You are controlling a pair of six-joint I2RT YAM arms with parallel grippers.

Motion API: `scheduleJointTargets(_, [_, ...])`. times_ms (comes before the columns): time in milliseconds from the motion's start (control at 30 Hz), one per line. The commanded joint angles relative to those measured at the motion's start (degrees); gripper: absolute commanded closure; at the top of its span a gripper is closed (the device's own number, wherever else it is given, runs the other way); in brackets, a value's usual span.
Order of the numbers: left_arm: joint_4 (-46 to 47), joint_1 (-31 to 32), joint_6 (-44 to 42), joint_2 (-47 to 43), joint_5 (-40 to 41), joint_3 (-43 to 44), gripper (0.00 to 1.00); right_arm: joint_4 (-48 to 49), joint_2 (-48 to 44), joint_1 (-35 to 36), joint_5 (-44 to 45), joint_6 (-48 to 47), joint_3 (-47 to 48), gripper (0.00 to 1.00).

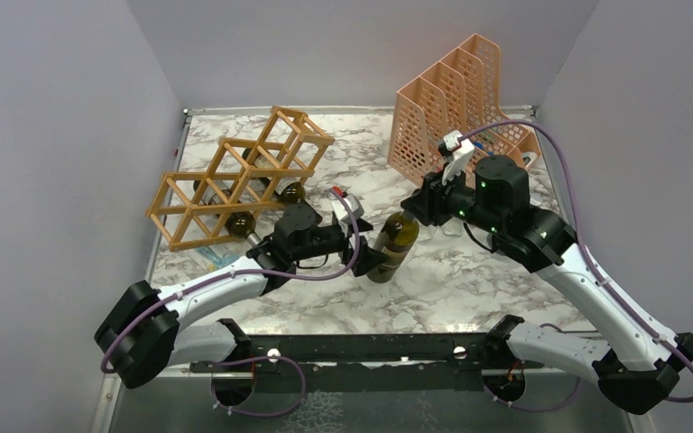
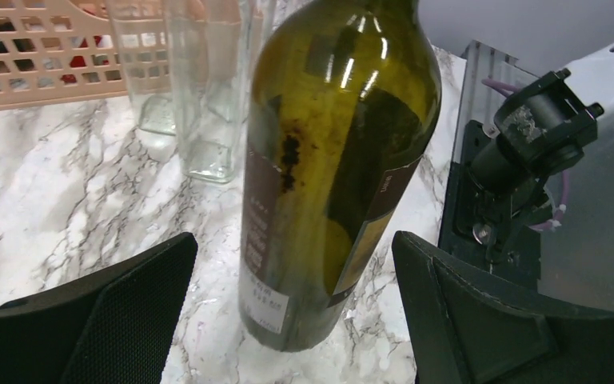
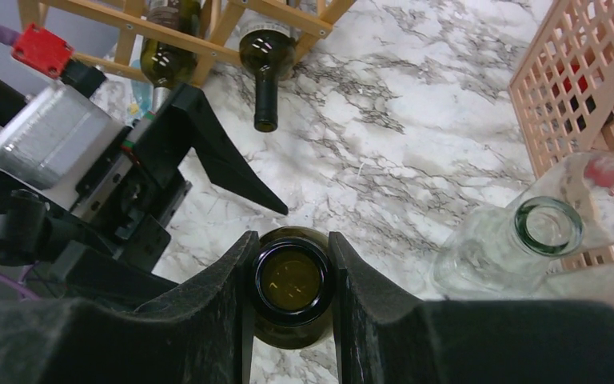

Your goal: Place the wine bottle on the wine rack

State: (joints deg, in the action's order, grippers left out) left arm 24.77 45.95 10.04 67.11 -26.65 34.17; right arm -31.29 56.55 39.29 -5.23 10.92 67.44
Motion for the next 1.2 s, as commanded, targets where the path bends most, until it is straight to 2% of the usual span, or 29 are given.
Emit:
scheduleJointTargets(0, [8.50,0.67,0.57,2.09,-5.00,-1.33,0.02,9.10,0.73,-0.17,-4.48,2.26,5.13,0.99])
scheduleJointTargets(267, [14.54,1.01,0.57,4.46,-5.06,-2.40,0.02,9.71,2.17,-0.17,-6.63,2.20,10.00,0.99])
scheduleJointTargets(500, [25.38,1.19,-0.30,3.90,-3.33,-5.74,0.05,10.61,1.74,-0.17,-8.94,3.00,10.94,0.99])
scheduleJointTargets(633, [25.52,1.20,-5.86,3.97,-6.64,-6.27,0.24,10.44,1.31,-0.17,-9.80,3.24,11.12,0.99])
scheduleJointTargets(700, [25.57,1.24,-6.42,3.97,-5.47,-6.01,0.30,10.15,0.80,-0.18,-10.12,3.23,11.16,0.99])
scheduleJointTargets(767, [25.52,1.22,-6.85,4.36,-4.58,-5.29,0.42,9.76,0.24,-0.14,-10.73,3.36,10.99,0.99])
scheduleJointTargets(833, [25.51,1.23,-7.57,4.95,-4.15,-4.47,0.60,9.46,-0.39,-0.18,-11.37,3.59,10.70,0.99])
scheduleJointTargets(867, [25.51,1.22,-8.15,5.23,-4.20,-4.13,0.73,9.10,-0.61,-0.18,-11.38,3.93,10.62,0.99])
scheduleJointTargets(900, [25.56,1.23,-9.17,5.53,-4.17,-3.73,0.93,8.48,-0.80,-0.17,-11.38,4.09,10.70,0.99])
scheduleJointTargets(933, [25.52,1.21,-9.99,5.65,-3.45,-3.48,1.00,7.55,-0.98,-0.15,-11.38,4.11,10.84,0.93])
scheduleJointTargets(1033, [25.54,1.24,-15.01,5.30,-1.52,-2.77,1.00,4.17,-1.96,-0.21,-10.67,3.79,10.63,0.54])
scheduleJointTargets(1067, [25.51,1.17,-17.18,4.94,-0.54,-2.58,1.00,3.26,-2.62,-0.18,-10.10,3.06,10.08,0.46])
scheduleJointTargets(1167, [25.43,1.19,-24.76,3.44,1.99,-1.59,1.00,0.04,-4.51,-0.12,-6.44,0.91,9.93,0.36])
